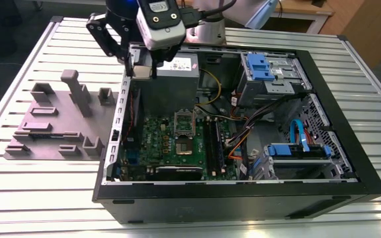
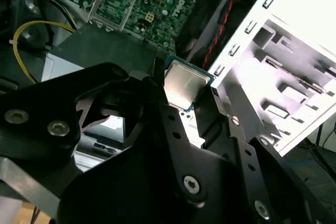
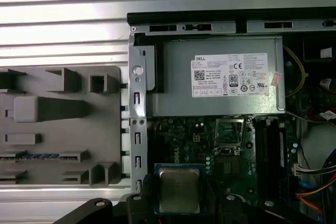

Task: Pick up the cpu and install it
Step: 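Pick up the cpu and move it towards the insertion slot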

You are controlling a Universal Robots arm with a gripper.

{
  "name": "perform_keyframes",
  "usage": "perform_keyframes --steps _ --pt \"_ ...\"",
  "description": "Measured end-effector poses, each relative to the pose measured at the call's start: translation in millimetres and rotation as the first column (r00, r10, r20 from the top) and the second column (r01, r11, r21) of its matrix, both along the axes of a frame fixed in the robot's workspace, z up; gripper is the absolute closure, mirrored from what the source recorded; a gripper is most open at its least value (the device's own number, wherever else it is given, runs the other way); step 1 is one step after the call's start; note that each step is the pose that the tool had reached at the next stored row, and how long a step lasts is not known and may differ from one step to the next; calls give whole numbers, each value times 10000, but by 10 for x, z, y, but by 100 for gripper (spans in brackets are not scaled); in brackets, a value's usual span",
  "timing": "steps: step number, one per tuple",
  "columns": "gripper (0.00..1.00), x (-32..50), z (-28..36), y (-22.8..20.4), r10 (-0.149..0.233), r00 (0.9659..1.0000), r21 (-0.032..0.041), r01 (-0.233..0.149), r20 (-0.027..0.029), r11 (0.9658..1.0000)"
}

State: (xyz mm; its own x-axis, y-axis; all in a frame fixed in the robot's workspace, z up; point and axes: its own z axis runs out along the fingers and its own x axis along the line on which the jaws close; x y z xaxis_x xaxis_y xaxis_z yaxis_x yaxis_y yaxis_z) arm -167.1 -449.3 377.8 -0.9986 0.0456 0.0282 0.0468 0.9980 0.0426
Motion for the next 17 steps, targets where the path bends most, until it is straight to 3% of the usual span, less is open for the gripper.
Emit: perform_keyframes --steps 6,11,17 --pt "53 54 -12 -32 -1 10000 -118 0 -1 9999" --pt "53 65 -19 -109 -1 10000 -128 1 -1 9999" --pt "53 129 -20 -135 -1 10000 -133 1 -1 9999"
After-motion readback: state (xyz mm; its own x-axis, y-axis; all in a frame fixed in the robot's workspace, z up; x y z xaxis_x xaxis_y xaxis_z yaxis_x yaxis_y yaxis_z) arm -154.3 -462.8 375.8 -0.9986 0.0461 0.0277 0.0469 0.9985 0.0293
